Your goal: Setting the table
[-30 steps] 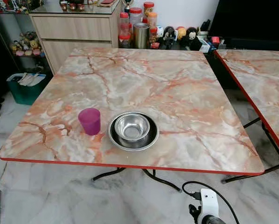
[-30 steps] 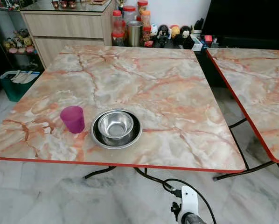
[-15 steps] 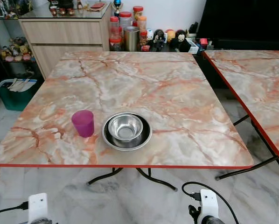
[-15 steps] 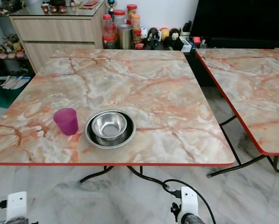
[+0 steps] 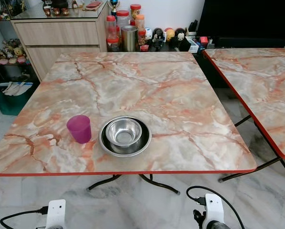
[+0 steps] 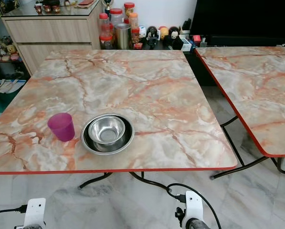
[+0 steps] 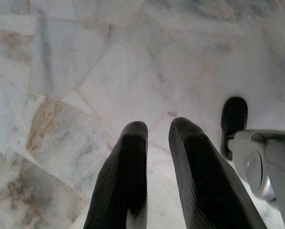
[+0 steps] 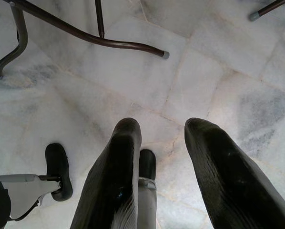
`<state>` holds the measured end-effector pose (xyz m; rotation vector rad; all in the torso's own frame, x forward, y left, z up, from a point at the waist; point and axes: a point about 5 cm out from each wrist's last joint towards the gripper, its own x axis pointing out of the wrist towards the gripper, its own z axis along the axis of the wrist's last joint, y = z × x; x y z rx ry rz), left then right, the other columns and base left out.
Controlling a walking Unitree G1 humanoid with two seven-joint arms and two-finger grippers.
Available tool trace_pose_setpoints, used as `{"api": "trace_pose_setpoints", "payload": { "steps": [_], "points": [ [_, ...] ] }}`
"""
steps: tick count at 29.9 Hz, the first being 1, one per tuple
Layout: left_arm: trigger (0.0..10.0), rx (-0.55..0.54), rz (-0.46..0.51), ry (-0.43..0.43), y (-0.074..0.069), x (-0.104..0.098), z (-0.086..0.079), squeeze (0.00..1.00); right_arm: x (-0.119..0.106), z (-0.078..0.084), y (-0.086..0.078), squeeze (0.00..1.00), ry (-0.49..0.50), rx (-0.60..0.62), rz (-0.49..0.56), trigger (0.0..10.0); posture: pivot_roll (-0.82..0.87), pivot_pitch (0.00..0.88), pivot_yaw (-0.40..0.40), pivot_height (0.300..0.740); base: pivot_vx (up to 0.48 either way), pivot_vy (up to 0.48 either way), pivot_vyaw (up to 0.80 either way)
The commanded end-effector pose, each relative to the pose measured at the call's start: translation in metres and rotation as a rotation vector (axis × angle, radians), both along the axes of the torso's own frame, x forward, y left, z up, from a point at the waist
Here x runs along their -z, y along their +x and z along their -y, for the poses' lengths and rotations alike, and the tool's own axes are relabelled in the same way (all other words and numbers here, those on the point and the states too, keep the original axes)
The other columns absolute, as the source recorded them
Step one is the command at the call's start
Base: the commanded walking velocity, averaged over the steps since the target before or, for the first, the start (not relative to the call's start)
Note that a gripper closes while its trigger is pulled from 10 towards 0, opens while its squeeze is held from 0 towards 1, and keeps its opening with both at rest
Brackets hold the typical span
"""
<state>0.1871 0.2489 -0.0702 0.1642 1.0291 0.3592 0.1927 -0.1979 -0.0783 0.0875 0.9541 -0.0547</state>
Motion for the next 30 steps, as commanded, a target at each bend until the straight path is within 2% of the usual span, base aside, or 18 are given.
{"api": "trace_pose_setpoints", "payload": {
  "steps": [1, 5, 12, 30],
  "points": [
    [10.0, 0.020, -0.070, 0.000, -0.0150, 0.0087, 0.0040, 0.00, -0.0013, 0.0020, 0.0016, 0.00, -0.021, -0.035, 0.002, 10.0, 0.05, 0.043, -0.013, 0.740, 0.000, -0.428, 0.79],
    [10.0, 0.012, -0.070, -0.007, -0.0178, 0.0102, 0.0048, 0.00, -0.0013, 0.0040, 0.0013, 0.00, -0.046, -0.039, -0.002, 10.0, 0.05, 0.041, -0.019, 0.740, 0.000, -0.428, 0.80],
    [10.0, 0.013, -0.084, -0.003, -0.0231, 0.0121, 0.0031, 0.00, -0.0006, 0.0043, 0.0001, 0.00, -0.033, -0.030, -0.010, 10.0, 0.05, 0.037, -0.019, 0.740, 0.000, -0.429, 0.00],
    [10.0, 0.028, -0.077, -0.005, -0.0220, 0.0119, 0.0041, 0.00, -0.0003, 0.0047, -0.0007, 0.00, -0.039, -0.018, -0.007, 10.0, 0.05, 0.011, -0.016, 0.740, 0.000, -0.441, 0.00]
  ]
}}
